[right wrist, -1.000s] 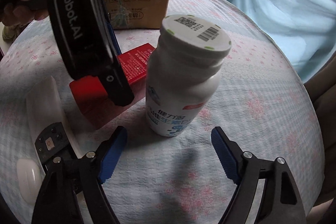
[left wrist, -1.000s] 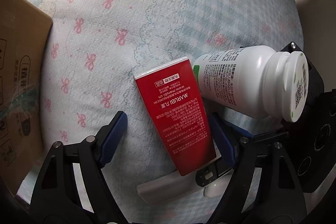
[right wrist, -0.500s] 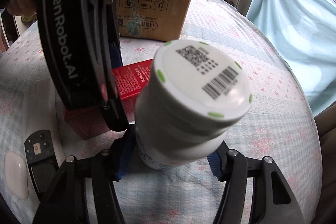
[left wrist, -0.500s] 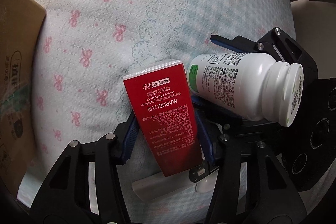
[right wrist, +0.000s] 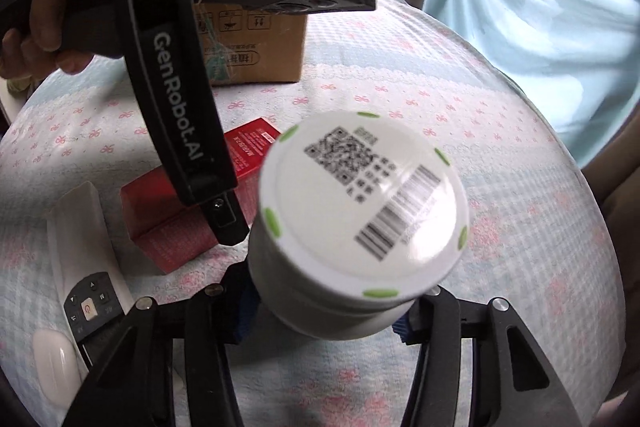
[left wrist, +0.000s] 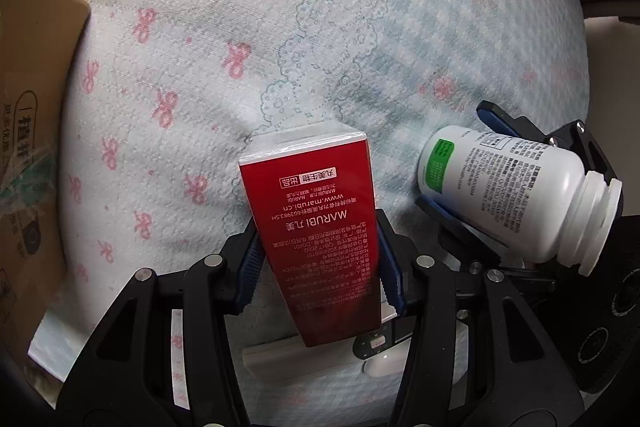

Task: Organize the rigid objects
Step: 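Carry the red box with the left tool while the right tool carries the pill bottle to the box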

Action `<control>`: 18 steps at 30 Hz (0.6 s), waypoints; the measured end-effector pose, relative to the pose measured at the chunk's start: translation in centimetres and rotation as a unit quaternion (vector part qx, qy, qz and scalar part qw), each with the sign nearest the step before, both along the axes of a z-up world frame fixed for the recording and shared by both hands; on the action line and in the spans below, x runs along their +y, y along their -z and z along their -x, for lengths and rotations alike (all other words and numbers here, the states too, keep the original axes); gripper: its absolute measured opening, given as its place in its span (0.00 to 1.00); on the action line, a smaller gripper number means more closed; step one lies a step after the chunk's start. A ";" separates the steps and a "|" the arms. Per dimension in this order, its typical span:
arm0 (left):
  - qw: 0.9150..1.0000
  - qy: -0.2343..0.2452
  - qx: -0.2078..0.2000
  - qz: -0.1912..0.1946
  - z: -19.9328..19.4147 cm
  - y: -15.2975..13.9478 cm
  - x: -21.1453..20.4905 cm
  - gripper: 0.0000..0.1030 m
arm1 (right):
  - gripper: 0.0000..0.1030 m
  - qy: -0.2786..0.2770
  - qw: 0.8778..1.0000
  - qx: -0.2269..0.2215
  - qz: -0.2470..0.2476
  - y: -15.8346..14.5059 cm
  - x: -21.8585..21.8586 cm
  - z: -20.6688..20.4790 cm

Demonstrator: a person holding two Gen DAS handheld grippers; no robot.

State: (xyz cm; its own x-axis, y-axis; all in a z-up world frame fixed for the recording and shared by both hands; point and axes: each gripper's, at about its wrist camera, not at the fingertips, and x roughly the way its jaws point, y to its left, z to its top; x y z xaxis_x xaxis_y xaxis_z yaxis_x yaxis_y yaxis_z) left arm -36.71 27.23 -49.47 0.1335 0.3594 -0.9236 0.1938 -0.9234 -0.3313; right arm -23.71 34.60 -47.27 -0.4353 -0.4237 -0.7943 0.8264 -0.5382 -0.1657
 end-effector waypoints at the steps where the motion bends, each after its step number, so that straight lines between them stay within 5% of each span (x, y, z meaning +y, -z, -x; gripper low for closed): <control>1: 1.000 0.005 0.004 0.010 0.0 -0.2 0.3 0.44 | 0.47 0.020 1.000 -0.009 0.007 -0.1 0.3 0.2; 8: 0.997 0.031 0.052 0.040 -0.2 -2.5 0.6 0.40 | 0.47 0.143 0.988 -0.028 0.042 -1.5 1.7 0.2; 18: 0.995 0.020 0.098 0.009 0.7 -6.4 -1.8 0.39 | 0.46 0.246 0.966 -0.023 0.074 -3.9 4.9 -2.9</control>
